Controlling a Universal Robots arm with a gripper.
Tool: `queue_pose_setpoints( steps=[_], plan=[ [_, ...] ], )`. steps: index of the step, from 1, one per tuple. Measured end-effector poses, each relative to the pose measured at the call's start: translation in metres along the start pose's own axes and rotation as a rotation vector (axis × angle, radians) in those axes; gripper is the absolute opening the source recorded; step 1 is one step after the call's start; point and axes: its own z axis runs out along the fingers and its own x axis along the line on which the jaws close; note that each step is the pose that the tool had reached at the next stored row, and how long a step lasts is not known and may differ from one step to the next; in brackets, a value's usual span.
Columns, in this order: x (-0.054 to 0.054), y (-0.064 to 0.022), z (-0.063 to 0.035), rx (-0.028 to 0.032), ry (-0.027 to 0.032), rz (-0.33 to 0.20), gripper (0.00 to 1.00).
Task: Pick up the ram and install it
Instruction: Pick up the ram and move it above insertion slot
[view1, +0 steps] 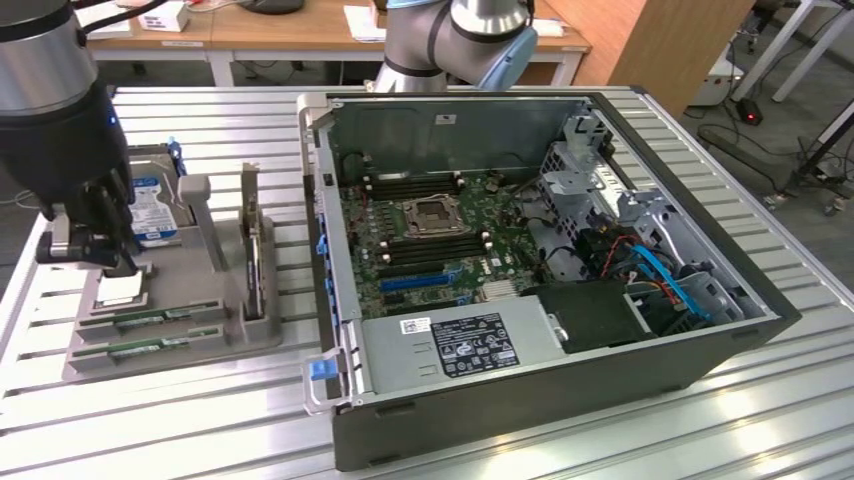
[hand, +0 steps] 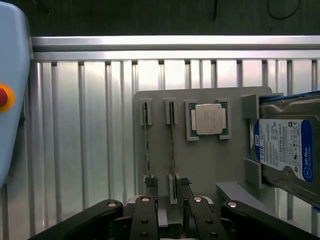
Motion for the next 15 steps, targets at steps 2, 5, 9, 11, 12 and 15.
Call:
queue_pose_setpoints(
  steps=[2, 5, 9, 11, 12, 15],
  plan=[
    [0.0, -0.0001, 0.0029, 0.0001, -0.0001, 0.0, 0.29],
    [0.0, -0.0003, 0.0073, 0.0001, -0.0001, 0.0, 0.29],
    [0.0, -0.0006, 0.0135, 0.0, 0.0, 0.0, 0.29],
    [0.0, -0.0007, 0.0165, 0.0, 0.0, 0.0, 0.29],
    [0.0, -0.0008, 0.018, 0.0, 0.0, 0.0, 0.29],
    [0.0, -0.0008, 0.0195, -0.0001, 0.0, 0.0, 0.29]
  ],
)
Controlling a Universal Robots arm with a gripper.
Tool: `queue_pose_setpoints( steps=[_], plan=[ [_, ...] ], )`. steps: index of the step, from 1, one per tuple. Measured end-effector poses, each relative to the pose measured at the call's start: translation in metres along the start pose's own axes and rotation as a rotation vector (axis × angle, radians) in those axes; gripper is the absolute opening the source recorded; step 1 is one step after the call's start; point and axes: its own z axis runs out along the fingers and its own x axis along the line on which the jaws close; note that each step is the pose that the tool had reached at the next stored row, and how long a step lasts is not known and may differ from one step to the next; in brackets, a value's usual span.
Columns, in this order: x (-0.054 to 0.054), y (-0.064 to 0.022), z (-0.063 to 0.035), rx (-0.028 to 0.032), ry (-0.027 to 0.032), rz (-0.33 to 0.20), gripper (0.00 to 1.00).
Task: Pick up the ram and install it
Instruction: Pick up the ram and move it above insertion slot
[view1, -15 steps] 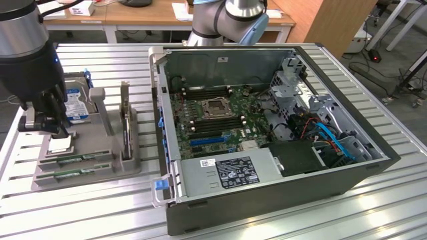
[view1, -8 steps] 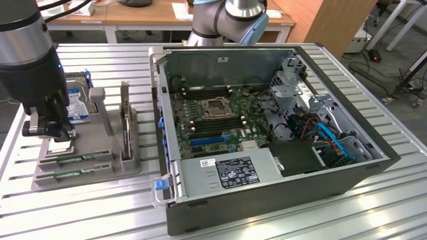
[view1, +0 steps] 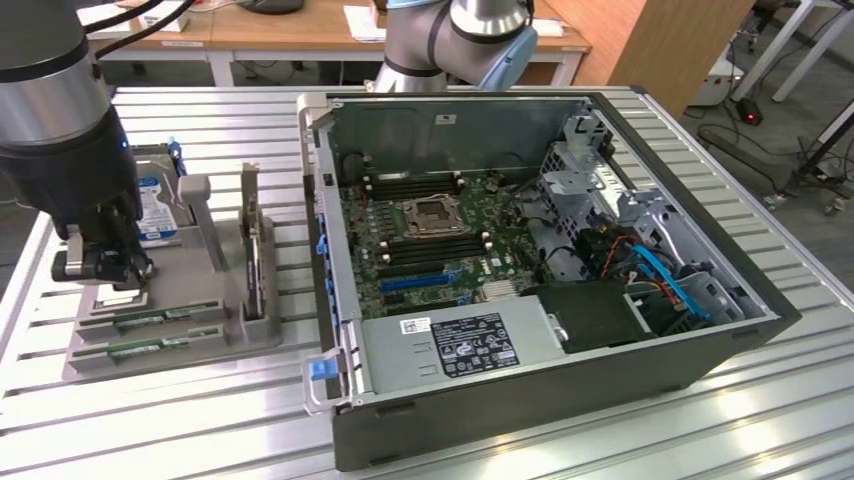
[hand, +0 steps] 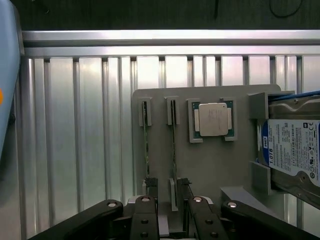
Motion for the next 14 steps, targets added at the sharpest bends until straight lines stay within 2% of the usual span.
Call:
queue_pose_setpoints(
  steps=[14],
  plan=[
    [0.012, -0.0004, -0.0002, 0.0001, -0.0003, 0.0, 0.29]
  ],
)
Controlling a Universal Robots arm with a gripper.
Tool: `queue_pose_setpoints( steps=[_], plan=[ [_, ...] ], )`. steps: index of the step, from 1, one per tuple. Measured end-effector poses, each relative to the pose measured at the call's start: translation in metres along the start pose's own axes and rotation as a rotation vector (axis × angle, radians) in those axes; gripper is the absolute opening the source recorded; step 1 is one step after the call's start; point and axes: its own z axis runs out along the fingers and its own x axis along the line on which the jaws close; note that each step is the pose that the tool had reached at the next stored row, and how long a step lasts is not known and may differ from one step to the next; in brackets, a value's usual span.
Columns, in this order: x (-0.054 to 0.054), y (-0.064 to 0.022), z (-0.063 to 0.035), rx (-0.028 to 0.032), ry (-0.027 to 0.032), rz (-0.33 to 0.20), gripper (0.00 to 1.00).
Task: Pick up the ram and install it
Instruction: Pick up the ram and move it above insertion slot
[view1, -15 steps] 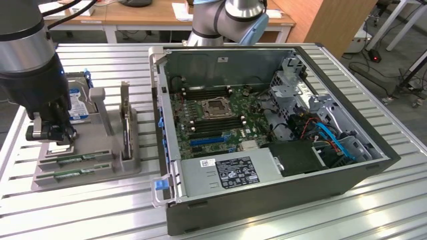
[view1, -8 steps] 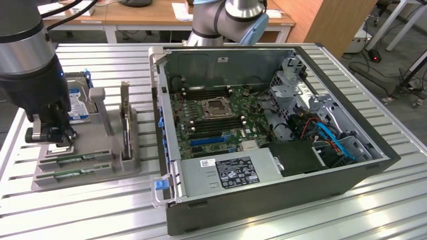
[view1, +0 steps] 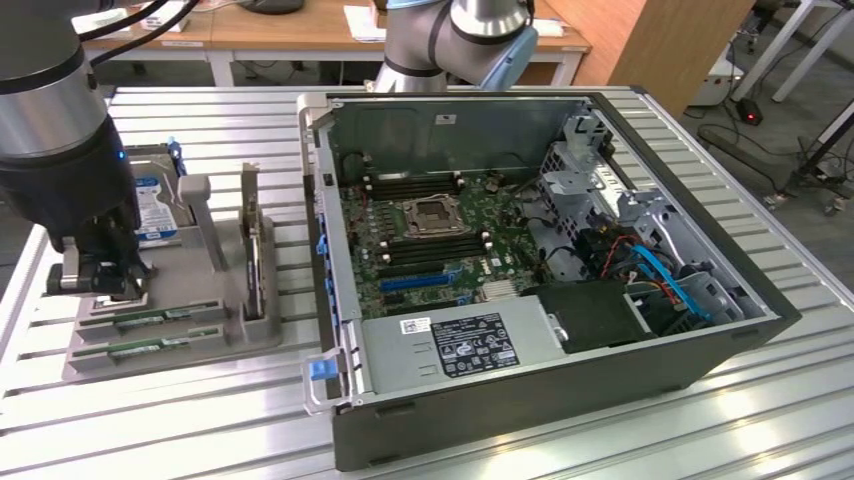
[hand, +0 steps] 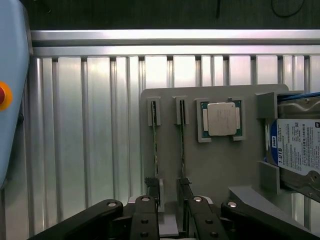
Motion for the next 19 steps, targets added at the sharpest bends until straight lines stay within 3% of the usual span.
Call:
queue_pose_setpoints(
  steps=[5, 11, 12, 16, 17, 19],
  plan=[
    [0.0, -0.0001, 0.0024, 0.0, 0.0, 0.0, 0.29],
    [0.0, -0.0006, 0.0121, 0.0, 0.0001, 0.0, 0.29],
    [0.0, -0.0008, 0.0185, 0.0, 0.0001, 0.0, 0.29],
    [0.0, -0.0008, 0.0188, 0.0, 0.0001, 0.0, 0.3],
    [0.0, -0.0008, 0.0188, 0.0, 0.0, 0.0, 0.36],
    [0.0, -0.0008, 0.0188, 0.0, 0.0001, 0.0, 0.36]
  ],
)
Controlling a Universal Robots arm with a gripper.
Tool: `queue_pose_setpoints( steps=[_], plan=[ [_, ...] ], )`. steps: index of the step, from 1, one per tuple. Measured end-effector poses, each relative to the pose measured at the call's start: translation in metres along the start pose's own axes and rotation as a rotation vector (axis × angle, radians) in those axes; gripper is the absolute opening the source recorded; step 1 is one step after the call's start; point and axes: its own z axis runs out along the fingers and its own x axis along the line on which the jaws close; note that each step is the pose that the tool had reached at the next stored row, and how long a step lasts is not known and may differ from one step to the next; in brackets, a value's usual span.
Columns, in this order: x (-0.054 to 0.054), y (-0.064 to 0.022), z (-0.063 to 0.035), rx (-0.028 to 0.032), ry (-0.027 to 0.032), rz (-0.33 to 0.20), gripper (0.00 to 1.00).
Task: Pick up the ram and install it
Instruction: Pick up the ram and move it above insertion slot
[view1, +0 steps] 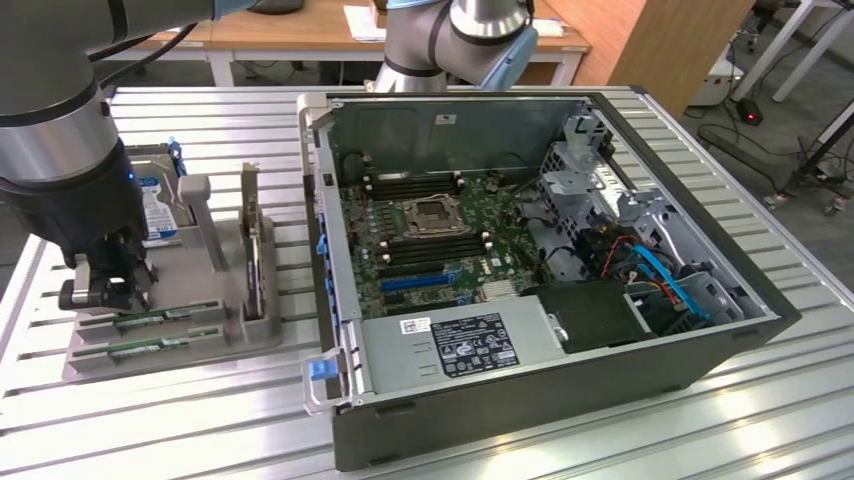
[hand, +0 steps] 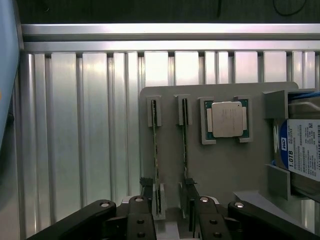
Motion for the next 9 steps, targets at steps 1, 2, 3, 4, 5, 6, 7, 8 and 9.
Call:
queue_pose_setpoints(
  steps=[1, 2, 3, 4, 5, 6, 7, 8, 9],
  plan=[
    [0.0, 0.0, 0.0, 0.0, 0.0, 0.0, 0.36],
    [0.0, 0.0, 0.0, 0.0001, 0.0, 0.0, 0.36],
    [0.0, 0.0, 0.0, 0.0001, -0.0001, 0.0, 0.36],
    [0.0, 0.0, 0.0001, 0.0001, -0.0001, 0.0, 0.36],
    [0.0, 0.0, 0.0, 0.0, 0.0, 0.0, 0.36],
    [0.0, 0.0, 0.0001, 0.0001, -0.0001, 0.0, 0.36],
    [0.0, 0.0, 0.0001, 0.0001, -0.0001, 0.0, 0.36],
    [0.0, 0.0, 0.0005, 0.0002, -0.0002, 0.0, 0.36],
    [0.0, -0.0001, 0.0013, 0.0004, -0.0003, 0.0, 0.36]
  ],
)
